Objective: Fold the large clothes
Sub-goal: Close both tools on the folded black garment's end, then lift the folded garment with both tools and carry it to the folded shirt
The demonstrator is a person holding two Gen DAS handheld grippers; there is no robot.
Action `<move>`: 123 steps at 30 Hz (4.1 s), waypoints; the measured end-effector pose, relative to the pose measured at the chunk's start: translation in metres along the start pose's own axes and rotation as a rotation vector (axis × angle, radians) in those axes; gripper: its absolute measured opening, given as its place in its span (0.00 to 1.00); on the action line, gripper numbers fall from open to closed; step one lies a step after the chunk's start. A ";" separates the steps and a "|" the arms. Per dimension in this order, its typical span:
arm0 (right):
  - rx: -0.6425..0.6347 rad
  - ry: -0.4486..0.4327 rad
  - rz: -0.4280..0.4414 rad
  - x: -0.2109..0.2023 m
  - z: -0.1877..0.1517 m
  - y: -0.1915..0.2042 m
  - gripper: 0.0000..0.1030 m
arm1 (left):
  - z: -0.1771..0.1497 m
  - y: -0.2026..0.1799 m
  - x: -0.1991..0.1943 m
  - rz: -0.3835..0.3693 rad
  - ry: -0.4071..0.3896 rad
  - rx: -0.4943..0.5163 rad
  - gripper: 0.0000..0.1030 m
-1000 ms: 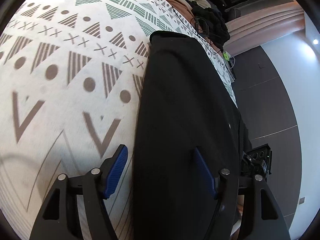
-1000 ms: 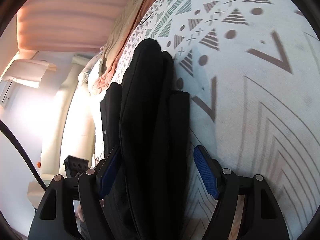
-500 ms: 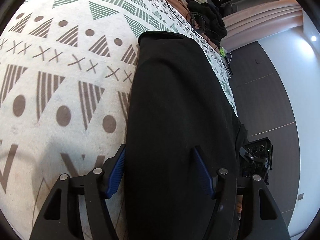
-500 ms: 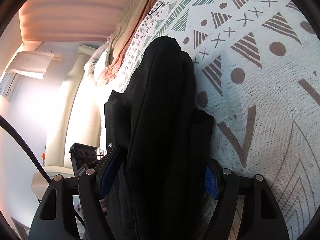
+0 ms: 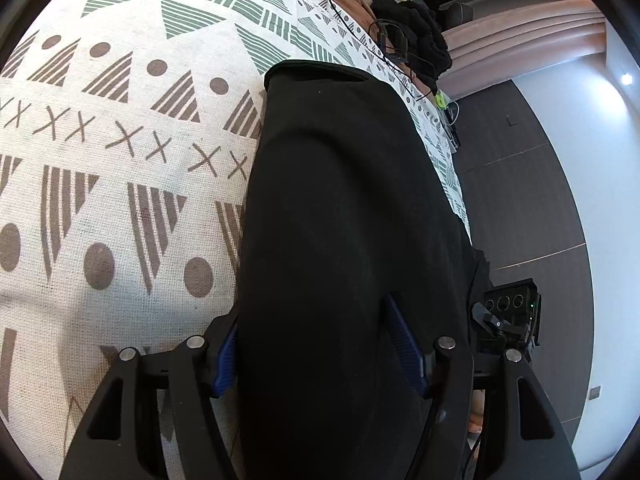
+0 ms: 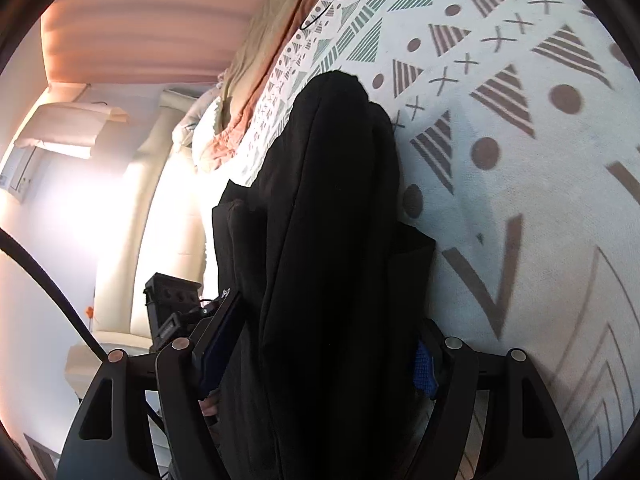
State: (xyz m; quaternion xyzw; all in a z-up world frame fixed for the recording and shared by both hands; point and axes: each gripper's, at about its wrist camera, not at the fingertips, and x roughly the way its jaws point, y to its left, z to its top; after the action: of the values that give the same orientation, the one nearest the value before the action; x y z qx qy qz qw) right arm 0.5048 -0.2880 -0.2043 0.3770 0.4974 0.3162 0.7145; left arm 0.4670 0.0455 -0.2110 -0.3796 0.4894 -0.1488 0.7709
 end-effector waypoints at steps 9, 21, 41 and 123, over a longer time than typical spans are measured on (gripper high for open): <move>-0.072 0.039 -0.064 0.020 0.012 0.020 0.39 | -0.003 -0.006 -0.001 0.066 -0.021 0.012 0.50; -0.156 -0.005 -0.049 -0.003 -0.026 0.067 0.21 | -0.031 -0.027 -0.033 0.037 -0.087 0.061 0.44; -0.320 -0.133 0.001 -0.117 -0.108 0.151 0.18 | -0.092 -0.105 -0.133 -0.131 -0.259 0.172 0.44; -0.234 -0.356 -0.474 -0.545 -0.069 0.097 0.14 | -0.139 -0.458 0.253 -0.388 0.314 0.402 0.38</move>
State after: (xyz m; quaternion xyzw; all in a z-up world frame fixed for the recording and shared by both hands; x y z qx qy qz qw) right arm 0.2651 -0.6728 0.1201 0.2152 0.3988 0.1248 0.8827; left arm 0.5320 -0.4734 -0.0712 -0.2784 0.4818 -0.4434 0.7027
